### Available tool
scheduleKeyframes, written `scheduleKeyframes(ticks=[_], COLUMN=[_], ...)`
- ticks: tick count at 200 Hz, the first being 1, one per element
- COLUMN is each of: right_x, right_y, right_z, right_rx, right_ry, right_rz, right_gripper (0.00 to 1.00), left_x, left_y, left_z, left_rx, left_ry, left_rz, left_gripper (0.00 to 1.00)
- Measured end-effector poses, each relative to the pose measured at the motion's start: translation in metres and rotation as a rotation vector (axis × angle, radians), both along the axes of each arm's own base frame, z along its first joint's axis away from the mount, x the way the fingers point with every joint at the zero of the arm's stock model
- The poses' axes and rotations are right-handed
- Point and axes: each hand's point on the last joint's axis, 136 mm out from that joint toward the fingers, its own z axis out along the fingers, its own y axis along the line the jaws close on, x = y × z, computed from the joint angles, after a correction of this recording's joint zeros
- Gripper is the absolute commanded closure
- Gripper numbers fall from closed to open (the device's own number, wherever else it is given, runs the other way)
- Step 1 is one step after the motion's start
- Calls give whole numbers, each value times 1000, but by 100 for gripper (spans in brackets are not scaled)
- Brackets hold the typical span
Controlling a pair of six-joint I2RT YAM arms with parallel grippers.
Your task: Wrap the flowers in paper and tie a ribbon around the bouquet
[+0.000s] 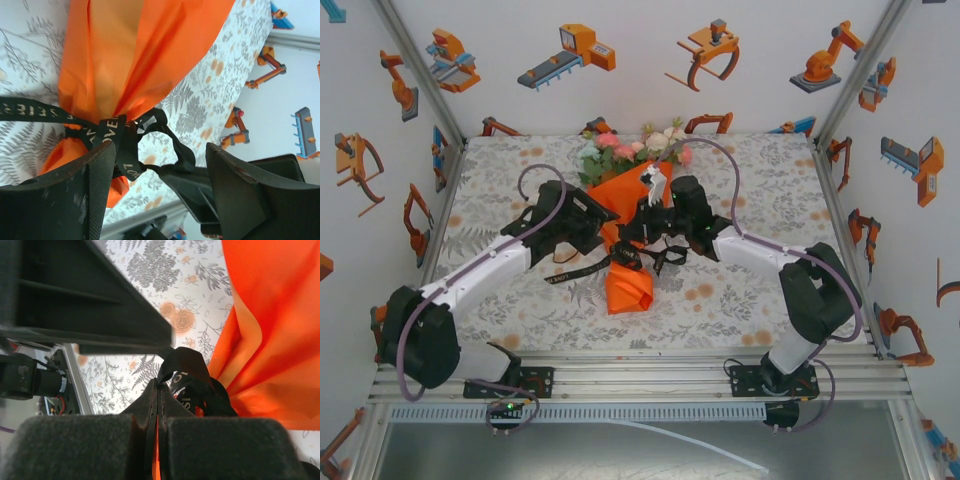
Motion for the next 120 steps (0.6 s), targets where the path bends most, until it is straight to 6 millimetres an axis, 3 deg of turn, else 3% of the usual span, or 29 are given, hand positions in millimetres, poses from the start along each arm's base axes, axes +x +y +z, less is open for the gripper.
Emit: scheduleKeyframes(ticks=[38, 61, 75, 95, 120], right_x=[-8, -10, -11, -9, -13], right_y=[4, 7, 8, 6, -7], right_z=[4, 0, -2, -7, -12], right_rx=[18, 16, 10, -16, -64], right_ry=[-19, -18, -11, -12, -22], right_rz=[53, 70, 69, 47, -12], right_gripper=[100, 100, 79, 59, 52], left_x=[5, 7, 6, 4, 2], left_y=[-19, -24, -25, -23, -18], left_z=[-7, -1, -1, -4, -12], left_rx=[-106, -147, -152, -142, -127], left_ry=[49, 45, 47, 58, 79], left_rz=[-11, -9, -14, -17, -6], left_gripper=[54, 85, 100, 100, 100])
